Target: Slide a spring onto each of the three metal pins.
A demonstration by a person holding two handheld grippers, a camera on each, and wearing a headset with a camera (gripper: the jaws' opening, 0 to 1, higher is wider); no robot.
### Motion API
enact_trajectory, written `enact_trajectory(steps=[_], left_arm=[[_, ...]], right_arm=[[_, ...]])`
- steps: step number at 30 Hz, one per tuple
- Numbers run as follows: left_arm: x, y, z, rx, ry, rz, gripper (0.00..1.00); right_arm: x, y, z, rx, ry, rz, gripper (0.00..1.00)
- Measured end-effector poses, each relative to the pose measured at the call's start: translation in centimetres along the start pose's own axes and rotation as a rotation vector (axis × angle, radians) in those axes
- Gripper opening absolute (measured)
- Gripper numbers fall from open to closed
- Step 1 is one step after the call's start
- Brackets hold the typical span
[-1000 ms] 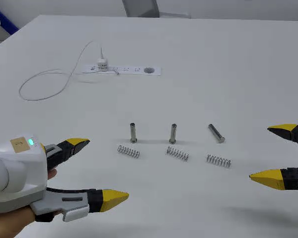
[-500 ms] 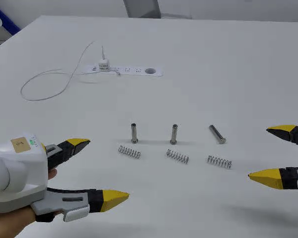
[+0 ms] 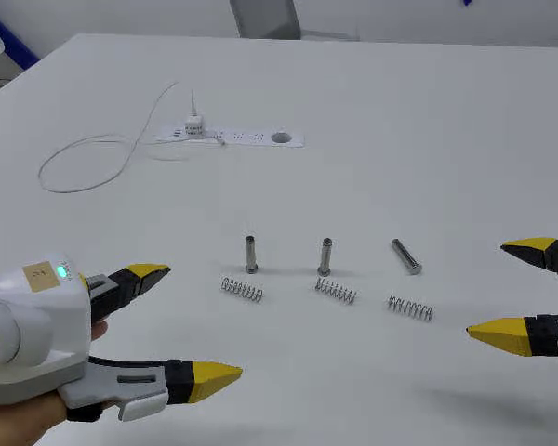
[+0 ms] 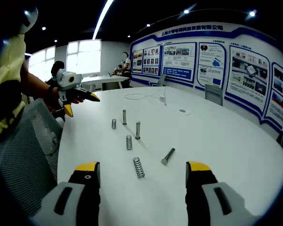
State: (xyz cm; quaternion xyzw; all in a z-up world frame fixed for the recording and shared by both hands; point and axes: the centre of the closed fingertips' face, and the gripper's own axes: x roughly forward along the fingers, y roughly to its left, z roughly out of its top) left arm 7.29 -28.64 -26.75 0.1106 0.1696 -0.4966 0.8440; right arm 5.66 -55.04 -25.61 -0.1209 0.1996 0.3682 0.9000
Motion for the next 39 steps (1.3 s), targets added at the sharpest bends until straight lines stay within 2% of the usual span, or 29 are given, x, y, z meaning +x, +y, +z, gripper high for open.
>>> enact_trajectory(steps=[11, 22, 39], left_arm=[[0.0, -0.1, 0.0, 0.0, 0.0, 0.0, 0.89], [0.0, -0.1, 0.3, 0.007, -0.004, 0.001, 0.89], [0.0, 0.0, 0.2, 0.011, -0.003, 0.002, 0.89]], right_arm=[[1.0, -1.2, 0.9, 0.0, 0.015, -0.01, 0.71], [3.0, -3.4, 1.8, 0.004, 0.052, -0.034, 0.66], [7.1, -6.4, 1.7, 0.06, 0.174, -0.078, 0.53]])
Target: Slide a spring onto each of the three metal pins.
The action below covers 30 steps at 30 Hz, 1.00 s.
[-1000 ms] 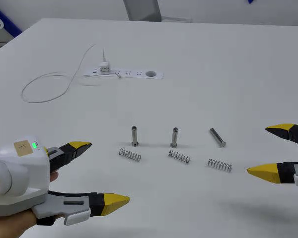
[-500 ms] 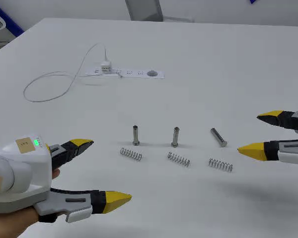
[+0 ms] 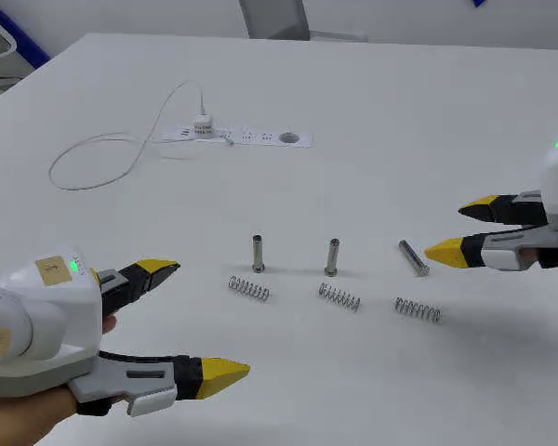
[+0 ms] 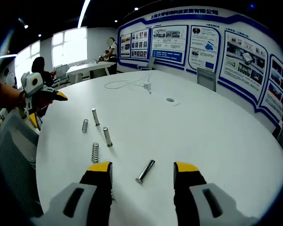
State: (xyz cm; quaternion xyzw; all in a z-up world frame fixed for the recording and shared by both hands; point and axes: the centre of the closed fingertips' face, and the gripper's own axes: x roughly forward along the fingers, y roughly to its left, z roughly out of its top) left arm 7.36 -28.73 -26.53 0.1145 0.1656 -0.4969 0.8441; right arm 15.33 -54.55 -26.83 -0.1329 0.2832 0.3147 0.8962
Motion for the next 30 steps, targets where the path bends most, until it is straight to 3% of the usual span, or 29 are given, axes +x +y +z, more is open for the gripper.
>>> enact_trajectory(steps=[19, 30], left_arm=[[0.0, 0.0, -0.1, -0.003, 0.004, 0.005, 0.88], [0.2, 0.0, -0.4, -0.012, 0.007, 0.007, 0.87]], right_arm=[[3.7, -1.6, -0.7, 0.067, 0.126, -0.047, 0.4], [5.9, -1.5, -1.9, 0.088, 0.252, -0.062, 0.28]])
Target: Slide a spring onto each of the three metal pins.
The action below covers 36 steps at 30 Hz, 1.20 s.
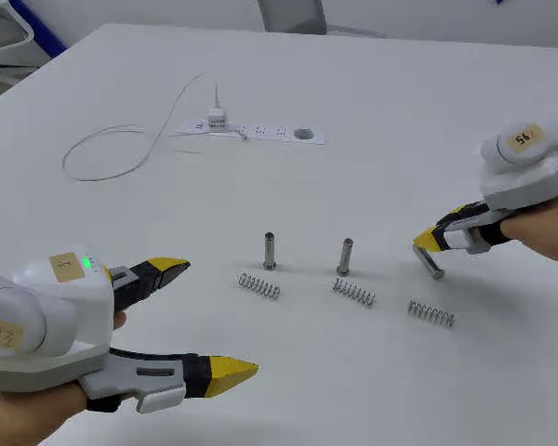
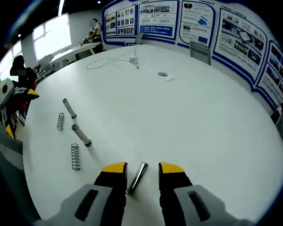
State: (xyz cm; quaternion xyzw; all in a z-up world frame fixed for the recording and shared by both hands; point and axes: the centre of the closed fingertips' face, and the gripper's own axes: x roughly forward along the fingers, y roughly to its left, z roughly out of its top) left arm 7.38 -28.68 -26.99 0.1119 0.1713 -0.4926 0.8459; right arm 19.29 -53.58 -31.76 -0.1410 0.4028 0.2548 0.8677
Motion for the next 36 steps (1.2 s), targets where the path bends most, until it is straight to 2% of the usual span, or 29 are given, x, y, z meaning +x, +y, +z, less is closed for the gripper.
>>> enact_trajectory(steps=[10, 24, 36], left_arm=[[0.0, 0.1, -0.4, -0.009, 0.005, -0.003, 0.87], [0.0, 0.4, -0.9, -0.018, 0.006, -0.004, 0.86], [0.0, 0.8, -1.2, -0.031, 0.001, 0.003, 0.86]], right_arm=[[1.2, -0.2, -1.1, 0.072, 0.099, -0.023, 0.19], [2.3, -0.6, -1.8, 0.161, 0.171, -0.058, 0.14], [2.7, -0.7, -2.2, 0.166, 0.217, -0.057, 0.12]])
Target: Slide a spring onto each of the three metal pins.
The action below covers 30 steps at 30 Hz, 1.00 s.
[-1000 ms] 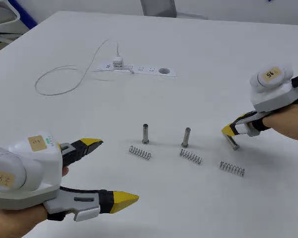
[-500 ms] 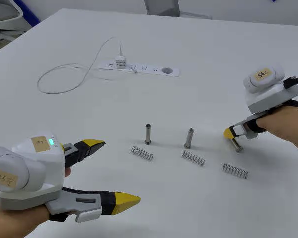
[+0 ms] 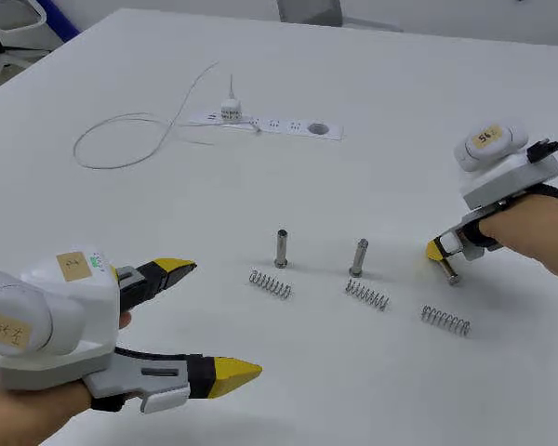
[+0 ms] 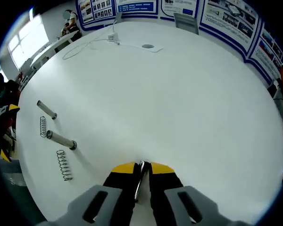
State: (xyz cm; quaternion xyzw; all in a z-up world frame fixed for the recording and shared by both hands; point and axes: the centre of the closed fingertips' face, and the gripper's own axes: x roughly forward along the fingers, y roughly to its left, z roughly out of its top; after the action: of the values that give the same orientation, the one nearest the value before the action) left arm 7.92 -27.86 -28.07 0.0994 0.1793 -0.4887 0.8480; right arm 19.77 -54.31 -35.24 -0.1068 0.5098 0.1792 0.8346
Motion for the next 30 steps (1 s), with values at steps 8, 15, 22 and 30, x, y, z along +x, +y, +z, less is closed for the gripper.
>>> enact_trajectory(steps=[8, 15, 22, 30], left_arm=[[0.5, -0.3, 0.4, 0.003, -0.007, -0.008, 0.86], [0.6, -0.6, 0.9, 0.01, -0.018, -0.013, 0.86], [0.3, -0.3, 0.8, 0.012, -0.016, -0.007, 0.86], [0.6, -0.7, 1.4, 0.026, -0.023, -0.018, 0.86]], right_arm=[[0.1, 0.3, -0.1, -0.012, 0.034, -0.034, 0.09], [-0.3, 0.1, -0.1, -0.06, -0.033, -0.063, 0.08], [-2.1, 0.6, 0.3, -0.027, -0.11, -0.045, 0.08], [-4.1, 1.3, 0.4, -0.031, -0.167, -0.036, 0.08]])
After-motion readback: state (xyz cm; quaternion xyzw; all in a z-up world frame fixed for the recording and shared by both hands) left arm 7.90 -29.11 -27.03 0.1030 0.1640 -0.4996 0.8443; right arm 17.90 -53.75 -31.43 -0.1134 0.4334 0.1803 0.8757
